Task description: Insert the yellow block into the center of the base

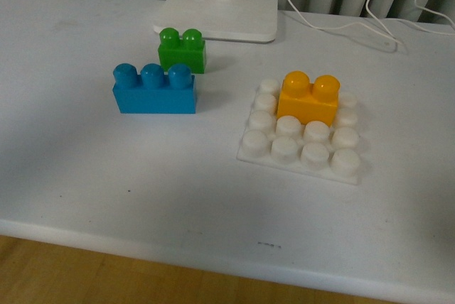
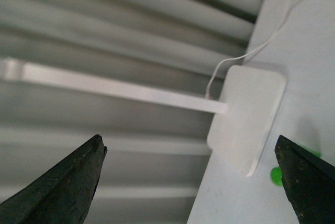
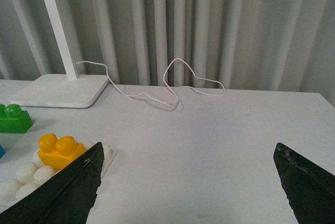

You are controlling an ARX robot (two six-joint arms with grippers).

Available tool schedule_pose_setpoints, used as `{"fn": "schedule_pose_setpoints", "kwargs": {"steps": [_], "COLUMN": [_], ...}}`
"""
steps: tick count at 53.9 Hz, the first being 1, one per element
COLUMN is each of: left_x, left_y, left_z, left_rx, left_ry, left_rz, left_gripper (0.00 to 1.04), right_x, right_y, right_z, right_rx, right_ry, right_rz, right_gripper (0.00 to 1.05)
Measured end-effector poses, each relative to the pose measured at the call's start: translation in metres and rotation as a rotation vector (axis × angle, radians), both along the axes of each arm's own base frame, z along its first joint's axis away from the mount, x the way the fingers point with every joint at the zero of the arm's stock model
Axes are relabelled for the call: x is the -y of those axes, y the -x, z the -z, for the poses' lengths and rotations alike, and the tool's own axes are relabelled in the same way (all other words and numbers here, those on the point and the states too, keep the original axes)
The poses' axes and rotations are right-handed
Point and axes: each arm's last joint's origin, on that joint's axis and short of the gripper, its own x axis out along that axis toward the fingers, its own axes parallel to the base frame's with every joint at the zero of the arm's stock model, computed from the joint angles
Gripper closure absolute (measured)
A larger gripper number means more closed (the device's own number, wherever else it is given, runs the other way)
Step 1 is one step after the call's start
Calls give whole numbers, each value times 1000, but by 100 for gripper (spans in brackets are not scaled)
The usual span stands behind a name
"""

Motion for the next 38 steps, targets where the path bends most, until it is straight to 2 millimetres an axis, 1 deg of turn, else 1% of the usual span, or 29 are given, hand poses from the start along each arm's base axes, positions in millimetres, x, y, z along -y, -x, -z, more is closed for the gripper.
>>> {"fn": "schedule_pose_setpoints", "kwargs": {"steps": [1, 3, 5, 7, 10, 12, 18, 21, 23, 26, 32, 33, 38], "left_x": [-3, -18, -41, -59, -80, -88, -116, -132, -140, -143, -142, -143, -147], "left_y": [2, 12, 26, 36, 48, 56, 82, 95, 100, 101, 101, 101, 106], "left_z": [0, 1, 4, 7, 11, 14, 25, 35, 43, 44, 44, 45, 54], "left_rx": [7, 34, 65, 90, 126, 135, 159, 136, 130, 122, 107, 87, -92], "left_ry": [8, 41, 94, 146, 226, 270, 471, 626, 712, 799, 845, 862, 1002], "left_rz": [-7, -37, -103, -162, -243, -278, -360, -423, -469, -479, -462, -452, -420], "left_gripper": [6, 6, 6, 6, 6, 6, 6, 6, 6, 6, 6, 8, 24], "right_x": [0, 0, 0, 0, 0, 0, 0, 0, 0, 0, 0, 0, 0], "right_y": [0, 0, 0, 0, 0, 0, 0, 0, 0, 0, 0, 0, 0], "right_z": [0, 0, 0, 0, 0, 0, 0, 0, 0, 0, 0, 0, 0], "right_rx": [0, 0, 0, 0, 0, 0, 0, 0, 0, 0, 0, 0, 0], "right_ry": [0, 0, 0, 0, 0, 0, 0, 0, 0, 0, 0, 0, 0], "right_rz": [0, 0, 0, 0, 0, 0, 0, 0, 0, 0, -1, 0, 0], "right_gripper": [9, 9, 9, 9, 9, 9, 9, 9, 9, 9, 9, 9, 9]}}
